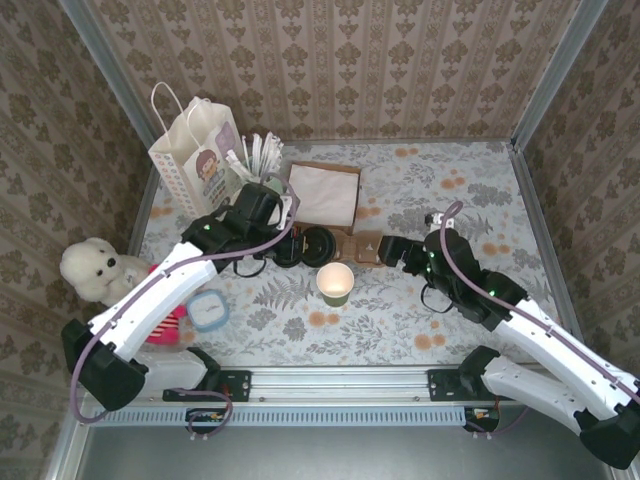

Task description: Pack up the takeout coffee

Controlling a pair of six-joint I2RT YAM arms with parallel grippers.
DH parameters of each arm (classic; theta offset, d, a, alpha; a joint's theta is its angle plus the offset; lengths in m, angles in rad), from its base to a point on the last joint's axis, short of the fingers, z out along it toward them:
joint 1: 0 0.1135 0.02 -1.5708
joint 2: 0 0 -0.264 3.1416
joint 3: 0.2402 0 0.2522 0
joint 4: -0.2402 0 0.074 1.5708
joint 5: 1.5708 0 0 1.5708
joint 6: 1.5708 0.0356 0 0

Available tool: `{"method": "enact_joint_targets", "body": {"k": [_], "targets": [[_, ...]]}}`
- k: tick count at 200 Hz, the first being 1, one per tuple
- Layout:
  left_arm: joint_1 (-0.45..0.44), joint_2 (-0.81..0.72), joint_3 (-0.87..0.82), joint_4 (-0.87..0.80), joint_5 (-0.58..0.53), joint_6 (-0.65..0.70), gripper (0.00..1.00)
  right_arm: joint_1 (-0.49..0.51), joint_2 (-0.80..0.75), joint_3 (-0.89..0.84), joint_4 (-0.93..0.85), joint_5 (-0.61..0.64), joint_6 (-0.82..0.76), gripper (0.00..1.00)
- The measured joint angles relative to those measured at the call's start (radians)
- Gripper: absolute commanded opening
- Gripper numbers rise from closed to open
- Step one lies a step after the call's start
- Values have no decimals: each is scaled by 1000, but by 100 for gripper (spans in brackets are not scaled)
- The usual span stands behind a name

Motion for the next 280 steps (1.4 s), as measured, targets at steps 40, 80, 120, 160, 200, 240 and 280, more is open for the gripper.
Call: {"method": "enact_joint_targets", "body": {"k": [40,80,120,160,200,240,280], "targets": [[-90,154,89,-142,-32,-74,0,-7,0,-72,5,-86,97,100],[-218,318,291,-298,-132,-63,0,-11,0,-88,28,-152,131,100],[-250,396,402,-422,-213,-61,0,-11,0,-128,63,-194,150,100],[-250,412,353,-384,-219,-62,0,-13,5,-179,146,-256,149,100],[-237,412,275,-307,-185,-62,0,-13,30,-224,237,-322,148,100],[-228,402,238,-259,-170,-63,0,-13,34,-227,270,-352,133,100],[-216,393,235,-248,-161,-68,0,-13,44,-233,286,-363,126,100]]}}
